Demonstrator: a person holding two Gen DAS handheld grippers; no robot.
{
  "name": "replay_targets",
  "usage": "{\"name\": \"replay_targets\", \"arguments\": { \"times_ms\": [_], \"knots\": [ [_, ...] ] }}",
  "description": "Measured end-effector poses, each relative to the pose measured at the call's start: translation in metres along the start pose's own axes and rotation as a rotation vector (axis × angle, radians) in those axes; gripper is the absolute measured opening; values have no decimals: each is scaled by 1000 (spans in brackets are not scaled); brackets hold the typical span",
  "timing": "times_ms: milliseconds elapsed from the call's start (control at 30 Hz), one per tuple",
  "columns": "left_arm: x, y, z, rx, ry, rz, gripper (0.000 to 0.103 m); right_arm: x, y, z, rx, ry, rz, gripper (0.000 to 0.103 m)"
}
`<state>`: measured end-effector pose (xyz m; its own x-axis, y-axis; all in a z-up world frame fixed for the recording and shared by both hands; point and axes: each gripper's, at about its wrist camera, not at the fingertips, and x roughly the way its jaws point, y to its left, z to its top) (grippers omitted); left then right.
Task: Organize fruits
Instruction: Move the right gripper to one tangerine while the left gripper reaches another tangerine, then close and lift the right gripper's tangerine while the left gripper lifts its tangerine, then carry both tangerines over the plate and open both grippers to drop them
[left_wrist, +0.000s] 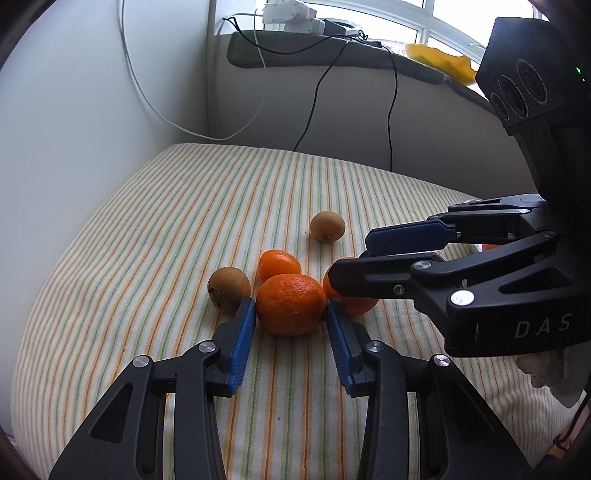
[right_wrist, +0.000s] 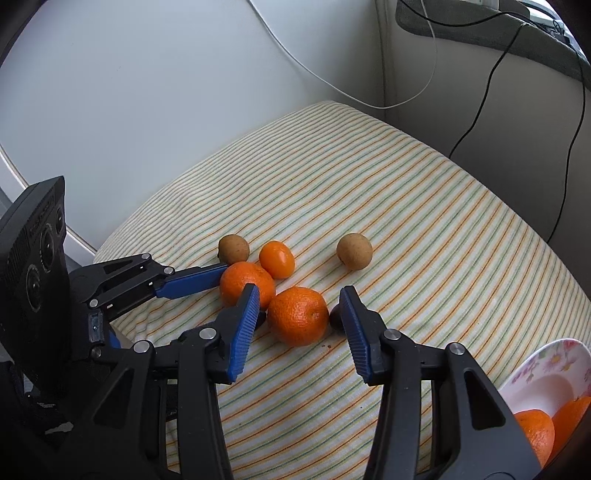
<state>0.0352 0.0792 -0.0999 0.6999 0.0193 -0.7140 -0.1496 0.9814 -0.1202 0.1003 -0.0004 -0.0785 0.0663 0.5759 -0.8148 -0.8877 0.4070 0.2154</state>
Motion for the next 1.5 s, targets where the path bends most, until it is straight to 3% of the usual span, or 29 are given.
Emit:
{"name": "replay_targets", "arguments": {
  "times_ms": [500, 733, 800, 833, 1500],
  "knots": [
    [-12, 6, -8, 4, -2, -4, 36, 13, 9, 1, -50, 40, -13, 47],
    [-16, 7, -12, -4, -9, -3, 36, 28, 24, 5, -129, 83, -75, 47],
    [-18, 8, -13, -11, -11, -6, 36, 32, 30, 4, -167, 86, -120, 37],
    [-19, 9, -12, -17, -13, -9, 36, 32, 31, 4, -176, 84, -131, 37],
    [-48, -17, -7, -8, -70, -90, 36, -42, 12, -7, -52, -91, -69, 36]
  ]
}}
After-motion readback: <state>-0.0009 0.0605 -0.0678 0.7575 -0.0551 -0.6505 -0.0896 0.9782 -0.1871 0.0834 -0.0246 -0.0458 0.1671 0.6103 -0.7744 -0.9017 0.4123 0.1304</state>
